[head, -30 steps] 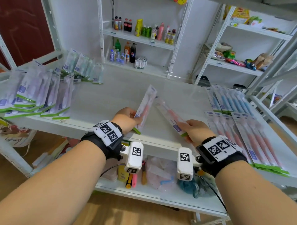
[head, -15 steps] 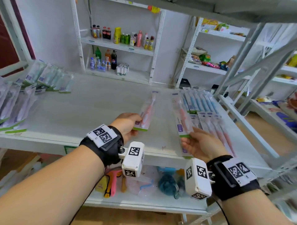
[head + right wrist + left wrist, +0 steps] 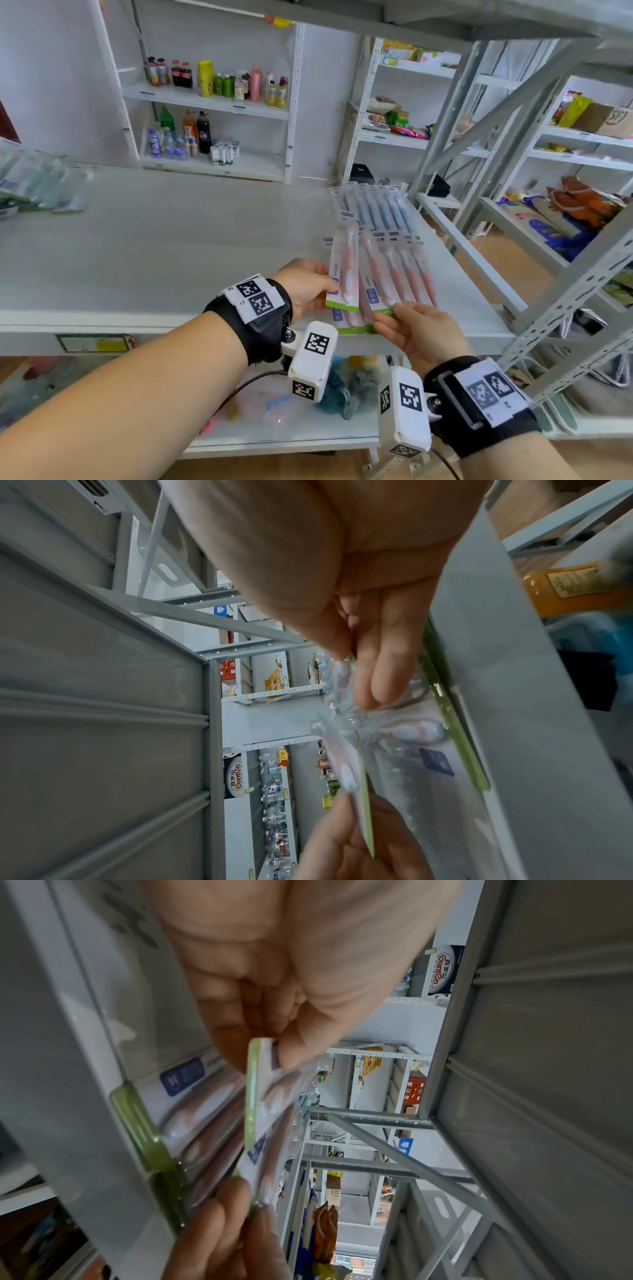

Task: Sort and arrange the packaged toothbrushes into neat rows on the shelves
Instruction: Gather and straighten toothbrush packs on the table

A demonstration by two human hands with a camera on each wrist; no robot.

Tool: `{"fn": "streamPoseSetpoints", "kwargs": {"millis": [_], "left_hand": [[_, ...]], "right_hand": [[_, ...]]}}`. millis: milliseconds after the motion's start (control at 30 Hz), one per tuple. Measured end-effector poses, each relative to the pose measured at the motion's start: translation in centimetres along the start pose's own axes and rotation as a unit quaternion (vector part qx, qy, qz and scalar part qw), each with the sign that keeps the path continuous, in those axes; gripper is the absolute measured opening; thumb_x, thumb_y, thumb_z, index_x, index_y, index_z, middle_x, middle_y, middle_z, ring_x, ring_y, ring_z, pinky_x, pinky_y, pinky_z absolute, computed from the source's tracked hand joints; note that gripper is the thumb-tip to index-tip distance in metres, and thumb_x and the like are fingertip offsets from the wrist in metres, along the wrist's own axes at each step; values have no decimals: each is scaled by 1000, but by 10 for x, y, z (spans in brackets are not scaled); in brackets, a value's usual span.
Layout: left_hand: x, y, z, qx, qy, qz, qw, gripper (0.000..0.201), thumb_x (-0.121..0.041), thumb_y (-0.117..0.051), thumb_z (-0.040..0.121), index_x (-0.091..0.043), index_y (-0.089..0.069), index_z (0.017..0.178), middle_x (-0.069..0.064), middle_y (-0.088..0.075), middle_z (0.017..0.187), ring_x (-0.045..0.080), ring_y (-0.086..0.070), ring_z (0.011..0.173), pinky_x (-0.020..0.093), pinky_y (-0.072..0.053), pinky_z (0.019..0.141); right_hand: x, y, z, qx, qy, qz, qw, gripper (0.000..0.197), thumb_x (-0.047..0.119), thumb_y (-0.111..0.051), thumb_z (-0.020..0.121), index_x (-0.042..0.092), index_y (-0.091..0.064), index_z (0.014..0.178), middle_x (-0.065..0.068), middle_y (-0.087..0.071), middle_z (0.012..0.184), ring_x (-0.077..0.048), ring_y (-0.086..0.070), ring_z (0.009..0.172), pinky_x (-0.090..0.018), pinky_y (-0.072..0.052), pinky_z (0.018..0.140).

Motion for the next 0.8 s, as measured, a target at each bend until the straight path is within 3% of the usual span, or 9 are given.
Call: {"fn": "streamPoseSetpoints", "kwargs": {"millis": [267,433,533,633,700,800], "left_hand": [[6,-20,7,-19,7,17,1000,21,16,-49,84,-1,-61,81,13,-65,78,25,-66,69,35,-58,61],[9,-32,13,-24,4,62,998,18,13,-55,82,-3,-63,80,19,-68,91,33,-67,84,45,-57,77],[11,-38,16,-17,-3,85,996,18,12,-58,81,-4,-64,86,21,-68,102,34,-68,90,46,-56,80],[10,-41,17,-15,-17,129,991,20,9,-61,79,-7,-63,90,19,-69,102,34,-69,90,50,-56,79],[9,-43,17,-15,-31,169,985,25,6,-62,77,-3,-63,100,20,-69,101,35,-69,89,53,-56,78],[7,-46,16,-13,-44,222,974,20,3,-64,77,-8,-60,94,21,-68,99,37,-69,85,49,-56,77]], "right_hand": [[-5,6,-1,-16,-7,1,1000,5,-1,-46,96,-3,-50,93,-19,-70,66,-22,-71,61,-24,-56,50],[-6,11,0,-39,6,-25,999,7,1,-51,94,-5,-54,91,-22,-68,69,-21,-70,57,-23,-54,47],[-5,14,1,-45,25,-77,996,13,3,-54,93,-6,-57,83,-18,-68,62,-21,-68,54,-23,-53,46],[-3,18,2,-51,42,-118,991,18,3,-55,92,-3,-56,75,-16,-67,57,-21,-68,52,-24,-53,45],[-3,22,4,-51,40,-133,989,12,2,-55,91,-5,-56,81,-18,-68,61,-23,-68,53,-26,-54,46],[-2,27,5,-53,40,-152,986,5,0,-53,91,-5,-54,92,-21,-67,67,-24,-68,54,-28,-56,48]]}}
Point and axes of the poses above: each hand's wrist, its own z-axis towards the middle knuckle, its own y-axis out of the back of the hand, x = y × z, the point moved 3 cm from there along z, towards the middle knuckle
